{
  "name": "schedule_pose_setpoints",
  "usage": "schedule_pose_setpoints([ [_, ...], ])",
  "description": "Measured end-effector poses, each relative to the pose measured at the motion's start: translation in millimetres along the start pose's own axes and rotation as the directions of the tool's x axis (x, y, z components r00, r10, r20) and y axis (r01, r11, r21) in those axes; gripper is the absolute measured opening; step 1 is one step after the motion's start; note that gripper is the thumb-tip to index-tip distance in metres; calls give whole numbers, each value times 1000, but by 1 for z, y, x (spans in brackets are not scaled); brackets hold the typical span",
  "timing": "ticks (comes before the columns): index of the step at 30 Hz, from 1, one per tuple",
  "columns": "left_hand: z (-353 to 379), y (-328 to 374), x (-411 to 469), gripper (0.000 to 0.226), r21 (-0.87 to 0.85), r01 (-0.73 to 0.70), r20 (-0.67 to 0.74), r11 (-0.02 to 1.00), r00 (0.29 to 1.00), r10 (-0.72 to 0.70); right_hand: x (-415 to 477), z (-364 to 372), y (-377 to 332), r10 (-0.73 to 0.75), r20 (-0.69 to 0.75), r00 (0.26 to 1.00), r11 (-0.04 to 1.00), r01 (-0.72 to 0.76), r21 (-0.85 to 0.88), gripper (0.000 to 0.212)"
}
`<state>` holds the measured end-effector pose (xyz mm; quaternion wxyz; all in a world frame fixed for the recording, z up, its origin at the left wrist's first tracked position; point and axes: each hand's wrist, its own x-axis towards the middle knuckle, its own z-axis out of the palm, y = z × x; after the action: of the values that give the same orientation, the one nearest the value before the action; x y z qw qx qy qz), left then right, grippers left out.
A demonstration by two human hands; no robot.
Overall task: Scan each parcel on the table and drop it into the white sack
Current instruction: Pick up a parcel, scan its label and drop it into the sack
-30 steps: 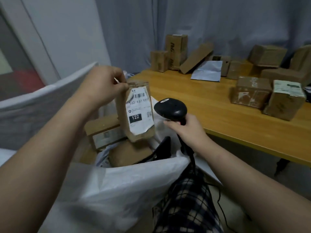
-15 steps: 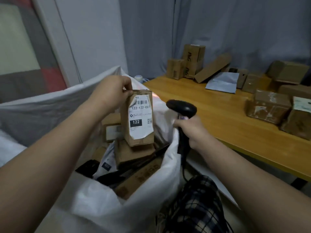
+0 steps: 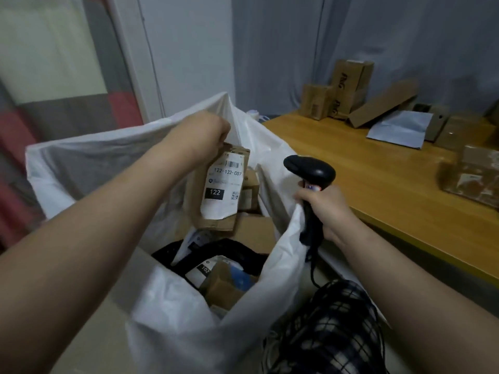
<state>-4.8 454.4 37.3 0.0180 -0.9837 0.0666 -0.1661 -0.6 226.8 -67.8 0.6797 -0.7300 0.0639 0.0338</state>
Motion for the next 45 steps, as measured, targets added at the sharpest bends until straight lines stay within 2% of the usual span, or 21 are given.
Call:
schedule_pose_setpoints([
  [3,2,-8,-9,6,142,24,63,990,997,-34,3,6,14,-84,36,996,971,90,-220,15],
  [6,20,-12,-21,4,272,4,206,962,976,-63,7,12,25,-155,50,987,923,163,-347,16],
  [10,76,-3,-34,23,251,-40,381,967,923,-61,6,22,36,-169,104,980,884,197,-424,24],
  [14,122,-3,-48,26,171,-25,536,985,841,-72,1,26,48,-159,118,980,903,193,-384,19],
  [17,125,3,-40,19,78,-39,473,996,881,-2,3,18,55,-158,102,982,910,185,-372,28],
  [20,115,21,-22,19,18,-92,273,996,958,84,6,-2,52,-202,50,978,914,206,-350,22],
  [22,109,41,-8,25,7,-173,147,985,974,170,6,-20,43,-269,-19,963,900,244,-361,19],
  [24,104,67,7,29,-10,-230,97,973,968,230,6,-43,34,-286,-103,953,910,237,-340,22],
  [27,98,115,33,30,-84,-313,55,946,947,318,4,-89,19,-231,-211,950,951,174,-257,24],
  [29,95,153,49,30,-115,-380,40,918,922,386,3,-129,13,-202,-258,945,965,146,-219,32],
  [33,91,231,73,32,-151,-479,30,865,872,488,-4,-212,14,-138,-406,903,986,88,-140,32],
  [36,95,294,91,33,-224,-566,-31,793,818,575,-17,-268,23,-12,-519,855,998,44,50,23],
  [39,103,352,111,40,-264,-619,-69,740,777,626,-26,-308,33,153,-531,833,951,21,307,25],
  [42,111,398,131,52,-276,-615,-104,739,783,613,-25,-328,44,181,-551,815,856,146,496,20],
  [45,119,431,151,64,-311,-578,-67,755,806,589,-21,-334,55,145,-604,784,764,300,572,17],
])
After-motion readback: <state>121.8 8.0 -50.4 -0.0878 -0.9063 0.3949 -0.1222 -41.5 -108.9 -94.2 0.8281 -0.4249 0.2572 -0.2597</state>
